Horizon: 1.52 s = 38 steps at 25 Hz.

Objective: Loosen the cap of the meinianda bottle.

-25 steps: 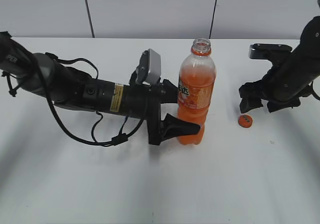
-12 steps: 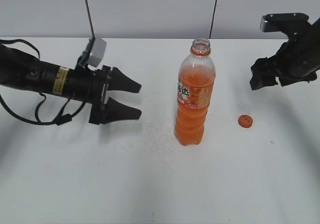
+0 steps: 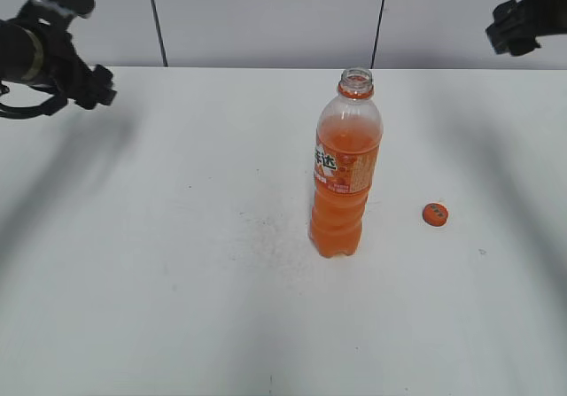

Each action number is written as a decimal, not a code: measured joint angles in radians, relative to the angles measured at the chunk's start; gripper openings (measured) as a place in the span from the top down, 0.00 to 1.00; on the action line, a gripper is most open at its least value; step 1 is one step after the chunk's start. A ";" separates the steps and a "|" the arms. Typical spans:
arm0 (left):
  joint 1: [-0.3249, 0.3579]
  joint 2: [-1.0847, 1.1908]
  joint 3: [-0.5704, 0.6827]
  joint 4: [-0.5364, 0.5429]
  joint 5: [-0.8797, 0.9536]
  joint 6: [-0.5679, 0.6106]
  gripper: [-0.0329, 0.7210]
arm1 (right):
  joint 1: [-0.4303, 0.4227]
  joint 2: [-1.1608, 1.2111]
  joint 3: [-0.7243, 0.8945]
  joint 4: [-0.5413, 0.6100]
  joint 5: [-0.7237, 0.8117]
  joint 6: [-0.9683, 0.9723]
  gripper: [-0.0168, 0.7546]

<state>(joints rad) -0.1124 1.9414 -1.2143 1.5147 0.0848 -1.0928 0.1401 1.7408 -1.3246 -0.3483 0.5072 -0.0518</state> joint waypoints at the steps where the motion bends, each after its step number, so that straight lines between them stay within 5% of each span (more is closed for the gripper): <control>1: 0.002 -0.011 0.000 -0.054 0.072 0.030 0.19 | 0.000 0.000 -0.029 -0.059 0.033 0.052 0.23; 3: 0.014 -0.034 -0.007 -0.314 0.225 0.236 0.21 | 0.000 0.000 -0.087 -0.149 0.126 0.134 0.23; 5: 0.029 -0.054 -0.033 -0.669 0.331 0.602 0.22 | -0.009 0.000 -0.143 -0.171 0.242 0.174 0.23; 8: 0.051 -0.070 -0.112 -1.108 0.554 1.001 0.23 | -0.035 0.000 -0.224 -0.045 0.384 0.148 0.23; 10: 0.056 -0.077 -0.182 -1.255 0.728 1.117 0.23 | -0.061 0.000 -0.277 0.100 0.478 0.072 0.23; 15: 0.060 -0.159 -0.347 -1.360 1.043 1.194 0.23 | -0.080 -0.022 -0.372 0.268 0.677 -0.025 0.23; 21: 0.060 -0.363 -0.345 -1.396 1.124 1.201 0.23 | -0.081 -0.212 -0.312 0.310 0.701 -0.039 0.23; 31: 0.060 -0.934 0.153 -1.465 1.096 1.201 0.23 | -0.081 -0.801 0.406 0.369 0.610 -0.042 0.23; 38: 0.060 -1.416 0.493 -1.506 1.077 1.202 0.24 | -0.081 -1.175 0.736 0.380 0.575 -0.042 0.23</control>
<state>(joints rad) -0.0526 0.5254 -0.7217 0.0084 1.1621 0.1088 0.0589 0.5653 -0.5890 0.0316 1.0823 -0.0942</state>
